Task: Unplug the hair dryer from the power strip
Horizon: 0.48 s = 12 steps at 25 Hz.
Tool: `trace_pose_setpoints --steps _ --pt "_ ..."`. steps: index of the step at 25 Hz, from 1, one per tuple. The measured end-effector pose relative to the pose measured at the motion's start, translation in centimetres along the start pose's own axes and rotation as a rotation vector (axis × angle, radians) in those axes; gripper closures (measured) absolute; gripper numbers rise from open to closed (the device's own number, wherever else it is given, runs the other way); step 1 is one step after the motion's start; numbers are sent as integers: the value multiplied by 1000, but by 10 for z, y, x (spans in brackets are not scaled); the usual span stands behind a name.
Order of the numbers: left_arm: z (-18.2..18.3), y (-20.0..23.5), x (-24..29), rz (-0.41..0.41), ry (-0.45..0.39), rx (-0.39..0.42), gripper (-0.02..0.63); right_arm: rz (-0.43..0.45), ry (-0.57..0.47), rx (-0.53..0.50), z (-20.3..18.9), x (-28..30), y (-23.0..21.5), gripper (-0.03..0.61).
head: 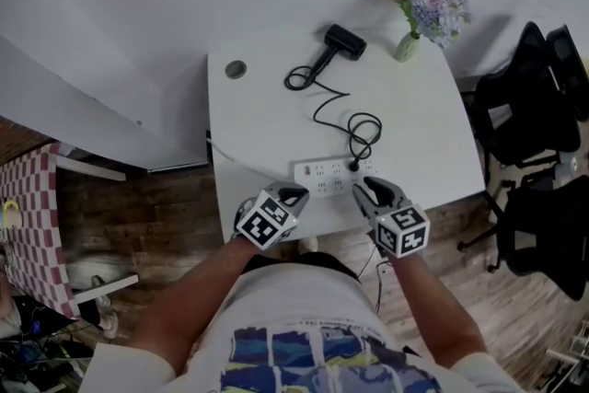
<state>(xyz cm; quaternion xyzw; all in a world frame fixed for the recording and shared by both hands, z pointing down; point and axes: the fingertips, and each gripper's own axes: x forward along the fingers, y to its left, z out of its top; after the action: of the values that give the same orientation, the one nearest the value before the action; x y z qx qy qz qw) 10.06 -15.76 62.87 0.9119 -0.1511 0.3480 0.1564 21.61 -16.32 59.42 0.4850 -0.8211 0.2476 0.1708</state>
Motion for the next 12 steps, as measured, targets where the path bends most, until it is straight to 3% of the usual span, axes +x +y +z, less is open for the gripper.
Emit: trace_pose_setpoints --steps 12 --pt "-10 9 12 29 46 29 612 -12 24 -11 7 28 -27 462"
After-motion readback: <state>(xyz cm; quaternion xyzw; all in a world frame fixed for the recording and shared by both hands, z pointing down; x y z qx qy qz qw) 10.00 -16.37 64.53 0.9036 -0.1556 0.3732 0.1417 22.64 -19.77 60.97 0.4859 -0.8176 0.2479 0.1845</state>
